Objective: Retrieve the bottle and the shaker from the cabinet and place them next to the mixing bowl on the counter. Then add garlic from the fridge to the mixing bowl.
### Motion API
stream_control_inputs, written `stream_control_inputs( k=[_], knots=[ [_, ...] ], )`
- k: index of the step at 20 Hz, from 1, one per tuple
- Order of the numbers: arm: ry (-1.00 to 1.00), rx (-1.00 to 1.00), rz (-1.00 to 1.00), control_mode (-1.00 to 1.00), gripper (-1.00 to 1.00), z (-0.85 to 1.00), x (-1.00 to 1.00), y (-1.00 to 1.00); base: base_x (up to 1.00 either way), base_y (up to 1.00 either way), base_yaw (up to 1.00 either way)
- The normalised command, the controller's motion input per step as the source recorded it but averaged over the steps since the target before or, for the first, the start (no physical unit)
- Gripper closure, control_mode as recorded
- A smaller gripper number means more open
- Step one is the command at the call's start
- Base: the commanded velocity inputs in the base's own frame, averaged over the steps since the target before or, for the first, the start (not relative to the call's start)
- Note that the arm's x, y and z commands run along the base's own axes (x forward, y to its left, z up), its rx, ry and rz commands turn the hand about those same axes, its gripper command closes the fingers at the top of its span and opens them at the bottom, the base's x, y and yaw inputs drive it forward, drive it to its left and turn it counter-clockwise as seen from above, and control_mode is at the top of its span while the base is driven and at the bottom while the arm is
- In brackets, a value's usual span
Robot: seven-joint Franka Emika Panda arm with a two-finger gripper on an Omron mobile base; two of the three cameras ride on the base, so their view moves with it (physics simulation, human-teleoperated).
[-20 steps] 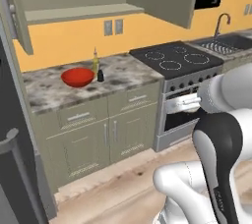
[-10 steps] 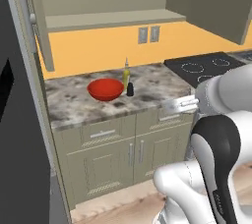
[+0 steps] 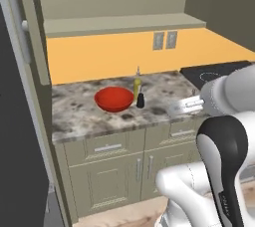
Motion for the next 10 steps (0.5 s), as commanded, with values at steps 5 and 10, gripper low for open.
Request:
stream_control_inputs(
  k=[5, 10],
  knots=[
    [0.00, 0.00, 0.00, 1.00, 1.00, 0.00, 0.00, 0.00, 0.65, 0.01, 0.03],
    [0.00, 0.00, 0.00, 1.00, 1.00, 0.00, 0.00, 0.00, 0.77, -0.10, 0.00]
  ],
)
